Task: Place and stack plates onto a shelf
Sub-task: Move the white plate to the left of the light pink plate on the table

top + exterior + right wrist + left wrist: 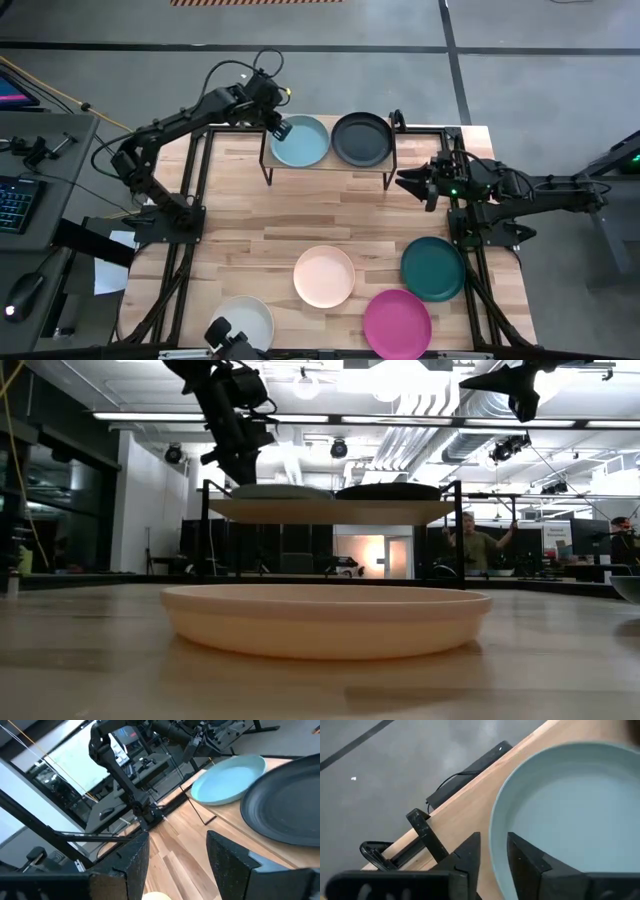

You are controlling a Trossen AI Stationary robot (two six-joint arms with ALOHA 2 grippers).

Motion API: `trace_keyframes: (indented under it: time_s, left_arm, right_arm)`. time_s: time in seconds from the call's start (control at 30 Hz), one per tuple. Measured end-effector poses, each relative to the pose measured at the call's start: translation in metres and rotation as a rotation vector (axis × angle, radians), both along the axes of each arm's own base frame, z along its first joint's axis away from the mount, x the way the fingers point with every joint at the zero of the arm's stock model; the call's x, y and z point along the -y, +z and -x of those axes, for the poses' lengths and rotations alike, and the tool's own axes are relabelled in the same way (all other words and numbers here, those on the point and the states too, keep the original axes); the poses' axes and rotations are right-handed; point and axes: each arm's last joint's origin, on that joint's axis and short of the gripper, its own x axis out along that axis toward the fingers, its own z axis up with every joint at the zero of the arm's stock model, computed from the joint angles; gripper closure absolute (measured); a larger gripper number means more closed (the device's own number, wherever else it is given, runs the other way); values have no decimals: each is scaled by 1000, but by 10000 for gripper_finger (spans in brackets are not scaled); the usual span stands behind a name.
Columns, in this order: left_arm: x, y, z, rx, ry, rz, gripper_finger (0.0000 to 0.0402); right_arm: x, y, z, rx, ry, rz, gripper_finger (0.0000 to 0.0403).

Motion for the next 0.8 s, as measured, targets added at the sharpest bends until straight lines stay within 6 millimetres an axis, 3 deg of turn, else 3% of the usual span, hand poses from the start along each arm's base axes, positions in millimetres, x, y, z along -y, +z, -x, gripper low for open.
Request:
trace_keyframes:
  time_s: [0.13, 0.23, 0.37, 0.53, 0.63, 0.8]
  left_arm:
    - [8, 27, 5, 149, -5, 12, 282]
    - [25, 54, 12, 312, -42, 40, 261]
    - [61, 85, 21, 457, -133, 34, 245]
    - [121, 113, 25, 577, -309, -9, 244]
    - [156, 115, 22, 672, -405, -56, 244]
    - [208, 90, 20, 827, -457, -85, 245]
  right_arm:
    - [0, 5, 0, 50, 1, 10, 224]
    - [0, 10, -1, 98, 2, 28, 224]
    - [0, 14, -1, 131, 6, 54, 224]
    - [-1, 14, -1, 136, 25, 50, 224]
    - [-1, 14, -1, 137, 46, 47, 224]
    - [-3, 14, -1, 138, 87, 46, 224]
